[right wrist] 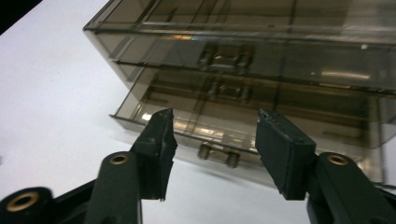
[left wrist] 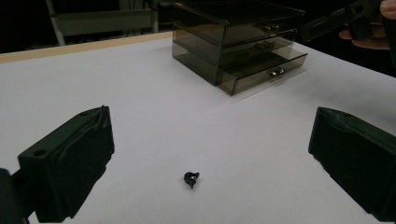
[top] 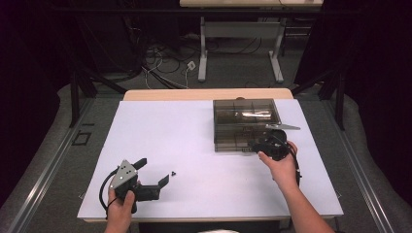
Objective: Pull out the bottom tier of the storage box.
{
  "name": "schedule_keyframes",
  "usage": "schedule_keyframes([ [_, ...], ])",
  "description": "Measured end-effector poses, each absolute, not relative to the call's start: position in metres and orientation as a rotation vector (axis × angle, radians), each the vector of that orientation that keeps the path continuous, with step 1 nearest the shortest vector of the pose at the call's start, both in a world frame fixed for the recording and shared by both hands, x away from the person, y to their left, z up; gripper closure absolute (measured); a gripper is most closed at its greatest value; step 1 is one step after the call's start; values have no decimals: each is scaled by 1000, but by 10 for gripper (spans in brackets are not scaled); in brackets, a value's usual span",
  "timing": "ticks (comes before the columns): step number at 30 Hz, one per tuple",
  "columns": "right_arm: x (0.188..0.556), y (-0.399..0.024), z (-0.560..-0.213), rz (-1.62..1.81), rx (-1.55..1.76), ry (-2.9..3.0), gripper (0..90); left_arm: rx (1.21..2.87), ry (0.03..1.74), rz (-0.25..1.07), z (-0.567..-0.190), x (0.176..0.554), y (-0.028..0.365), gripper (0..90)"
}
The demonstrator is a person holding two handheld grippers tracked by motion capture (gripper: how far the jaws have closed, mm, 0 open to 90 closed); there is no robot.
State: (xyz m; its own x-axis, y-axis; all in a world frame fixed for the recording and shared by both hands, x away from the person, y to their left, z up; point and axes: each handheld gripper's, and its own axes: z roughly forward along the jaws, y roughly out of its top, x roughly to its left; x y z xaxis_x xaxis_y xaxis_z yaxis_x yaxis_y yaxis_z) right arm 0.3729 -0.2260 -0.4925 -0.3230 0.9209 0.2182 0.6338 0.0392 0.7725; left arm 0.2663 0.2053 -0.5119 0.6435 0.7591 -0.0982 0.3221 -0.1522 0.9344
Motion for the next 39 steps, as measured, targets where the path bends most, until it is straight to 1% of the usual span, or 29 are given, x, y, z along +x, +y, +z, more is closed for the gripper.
schedule_keyframes([
  [3,375,-234,-489,1166,1600,1981,483,1744,881,486,-512,267,205,4],
  [8,382,-253,-488,1155,1590,1969,436,1736,886,491,-512,266,207,4],
  [12,385,-261,-486,1123,1570,1981,430,1735,893,488,-512,264,207,4],
  [16,389,-274,-482,1047,1544,1958,505,1736,893,500,-511,261,208,4],
  [18,389,-275,-483,1042,1558,1954,514,1738,895,507,-511,260,208,4],
  [25,400,-279,-489,955,1618,1982,604,1735,908,515,-512,257,209,4],
  [32,412,-279,-498,853,1663,1982,662,1732,927,520,-513,255,212,4],
  [39,419,-280,-506,789,1720,2002,699,1728,935,528,-513,253,214,4],
])
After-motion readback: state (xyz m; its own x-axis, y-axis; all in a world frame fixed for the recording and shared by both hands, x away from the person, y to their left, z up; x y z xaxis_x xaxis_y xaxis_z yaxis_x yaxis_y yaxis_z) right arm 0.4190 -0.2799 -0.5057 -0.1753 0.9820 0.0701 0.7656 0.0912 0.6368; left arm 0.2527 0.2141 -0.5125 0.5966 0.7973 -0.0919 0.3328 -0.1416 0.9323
